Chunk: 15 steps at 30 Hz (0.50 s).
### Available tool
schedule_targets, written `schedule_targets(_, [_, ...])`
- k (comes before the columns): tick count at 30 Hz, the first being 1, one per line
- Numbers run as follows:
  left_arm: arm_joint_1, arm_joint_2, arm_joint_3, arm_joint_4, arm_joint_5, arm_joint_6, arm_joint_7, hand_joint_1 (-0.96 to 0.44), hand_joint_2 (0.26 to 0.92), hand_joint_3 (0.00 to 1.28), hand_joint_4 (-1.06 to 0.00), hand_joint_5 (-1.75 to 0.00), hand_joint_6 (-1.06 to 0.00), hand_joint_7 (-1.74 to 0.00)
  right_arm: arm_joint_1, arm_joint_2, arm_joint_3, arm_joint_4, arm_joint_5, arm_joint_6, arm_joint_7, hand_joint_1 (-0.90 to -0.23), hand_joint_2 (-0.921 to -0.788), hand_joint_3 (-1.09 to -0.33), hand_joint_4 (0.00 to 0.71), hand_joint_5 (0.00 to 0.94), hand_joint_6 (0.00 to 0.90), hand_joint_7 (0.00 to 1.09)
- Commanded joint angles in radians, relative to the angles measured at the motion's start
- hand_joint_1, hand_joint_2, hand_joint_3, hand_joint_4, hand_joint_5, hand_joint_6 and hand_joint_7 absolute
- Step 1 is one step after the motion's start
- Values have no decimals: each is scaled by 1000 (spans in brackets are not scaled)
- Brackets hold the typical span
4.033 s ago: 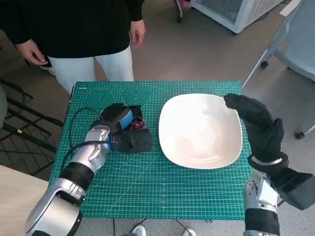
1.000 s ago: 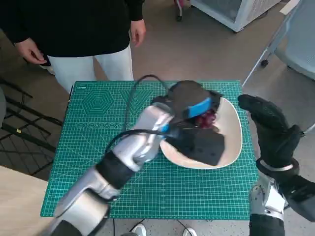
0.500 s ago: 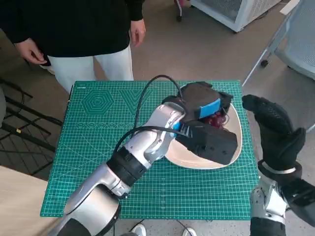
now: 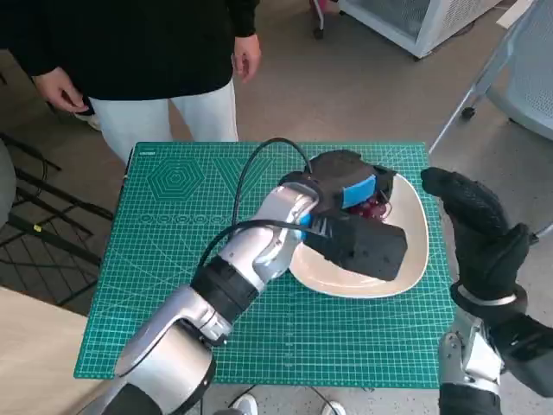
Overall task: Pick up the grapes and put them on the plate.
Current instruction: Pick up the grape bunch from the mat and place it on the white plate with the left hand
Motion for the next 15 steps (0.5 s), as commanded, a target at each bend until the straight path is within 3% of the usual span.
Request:
schedule_targets(1, [-38, -21, 3, 41, -23, -3, -31, 126, 859, 137, -325, -767, -286, -108, 22, 0, 4, 3, -8, 7, -12, -528, -921, -651, 141, 0, -1, 307])
schedule_targets(3, [-42, -23, -4, 54, -21, 1, -38, -9, 821, 84, -194, -373, -253, -53, 23, 1, 6, 1, -9, 7, -15, -528, -921, -652, 140, 0, -1, 305])
schedule_targets(5, [-44, -20, -11, 58, -15, 2, -43, -109, 796, 51, -101, -164, -220, -24, 24, 3, 9, 0, -11, 6, -17, -528, -921, -653, 140, 0, -1, 304])
schedule_targets(9, [-38, -4, -34, 56, 8, -25, -22, -237, 773, 22, -30, -37, -181, -6, 24, 4, 12, 2, -12, 8, -20, -527, -921, -654, 139, 0, -1, 302])
schedule_targets(15, [-34, 23, -59, 65, 34, -103, 32, -406, 767, 9, -3, -3, -165, -2, 24, 4, 15, 4, -10, 13, -23, -527, -921, -649, 137, 0, -1, 298])
